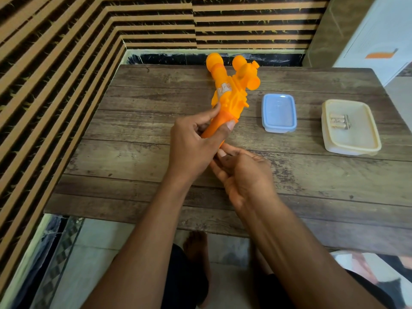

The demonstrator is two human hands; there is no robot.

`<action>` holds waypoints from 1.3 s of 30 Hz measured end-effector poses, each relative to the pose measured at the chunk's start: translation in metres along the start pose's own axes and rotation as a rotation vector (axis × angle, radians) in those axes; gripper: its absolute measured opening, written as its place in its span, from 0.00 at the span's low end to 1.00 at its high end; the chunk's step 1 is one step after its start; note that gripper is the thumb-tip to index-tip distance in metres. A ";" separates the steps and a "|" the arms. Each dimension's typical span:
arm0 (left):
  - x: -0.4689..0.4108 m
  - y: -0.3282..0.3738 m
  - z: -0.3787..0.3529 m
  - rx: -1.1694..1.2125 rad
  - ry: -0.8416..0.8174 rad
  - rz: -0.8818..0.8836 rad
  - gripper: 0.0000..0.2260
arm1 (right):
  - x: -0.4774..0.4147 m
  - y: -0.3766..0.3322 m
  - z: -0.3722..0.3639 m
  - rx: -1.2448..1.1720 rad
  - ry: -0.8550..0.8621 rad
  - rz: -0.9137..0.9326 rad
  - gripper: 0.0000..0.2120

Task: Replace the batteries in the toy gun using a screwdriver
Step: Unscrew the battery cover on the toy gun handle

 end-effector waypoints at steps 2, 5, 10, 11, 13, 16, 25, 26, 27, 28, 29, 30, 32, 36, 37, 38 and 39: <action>0.001 0.000 -0.001 -0.010 -0.006 -0.021 0.20 | 0.000 -0.001 0.000 -0.007 0.006 -0.006 0.13; 0.000 -0.001 -0.002 -0.030 -0.006 -0.028 0.21 | -0.003 0.000 0.000 -0.017 -0.017 -0.041 0.14; 0.000 0.001 -0.004 -0.113 0.006 -0.077 0.22 | -0.003 -0.002 -0.001 -0.056 -0.008 -0.092 0.14; 0.001 0.002 -0.006 -0.132 0.004 -0.091 0.22 | -0.003 -0.002 -0.001 -0.064 0.009 -0.090 0.14; 0.002 0.003 -0.008 -0.172 0.006 -0.111 0.23 | -0.003 -0.002 0.000 -0.083 0.039 -0.087 0.14; 0.003 0.005 -0.011 -0.226 0.019 -0.132 0.23 | -0.005 0.000 0.003 -0.127 0.044 -0.104 0.13; 0.002 0.001 -0.009 -0.119 0.001 -0.026 0.23 | -0.008 -0.002 0.005 -0.171 0.008 -0.170 0.18; 0.002 0.001 -0.009 -0.116 0.001 -0.016 0.23 | -0.008 -0.002 0.005 -0.171 0.007 -0.171 0.18; 0.001 0.000 -0.009 -0.106 0.004 -0.002 0.23 | -0.007 -0.002 0.004 -0.167 0.006 -0.171 0.17; 0.001 0.000 -0.008 -0.086 0.005 0.016 0.23 | -0.007 -0.003 0.005 -0.158 0.007 -0.170 0.16; 0.001 0.000 -0.007 -0.059 0.007 0.032 0.22 | -0.006 -0.004 0.004 -0.145 0.006 -0.167 0.15; 0.000 0.001 -0.007 -0.035 0.011 0.047 0.21 | -0.005 -0.005 0.005 -0.131 0.004 -0.163 0.14; 0.000 0.002 -0.006 0.000 0.019 0.064 0.20 | -0.004 -0.008 0.005 -0.104 -0.001 -0.155 0.13; 0.000 0.004 -0.004 0.057 0.028 0.080 0.17 | -0.005 -0.009 0.006 -0.075 -0.003 -0.127 0.11; 0.000 0.004 -0.003 0.062 0.031 0.079 0.17 | -0.006 -0.009 0.006 -0.077 -0.009 -0.121 0.11; 0.000 0.005 -0.003 0.066 0.033 0.080 0.17 | -0.007 -0.008 0.006 -0.081 -0.018 -0.114 0.12; 0.001 0.005 -0.003 0.067 0.035 0.080 0.17 | -0.008 -0.007 0.006 -0.083 -0.028 -0.106 0.13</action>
Point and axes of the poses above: each hand's wrist, its own x-axis away from the middle knuckle, its own z-axis out of the back of the hand, y = z × x, the point moved 3 cm from there along -x, towards the middle knuckle, and after that the axes turned 13 degrees about z, right-handed, at the moved point
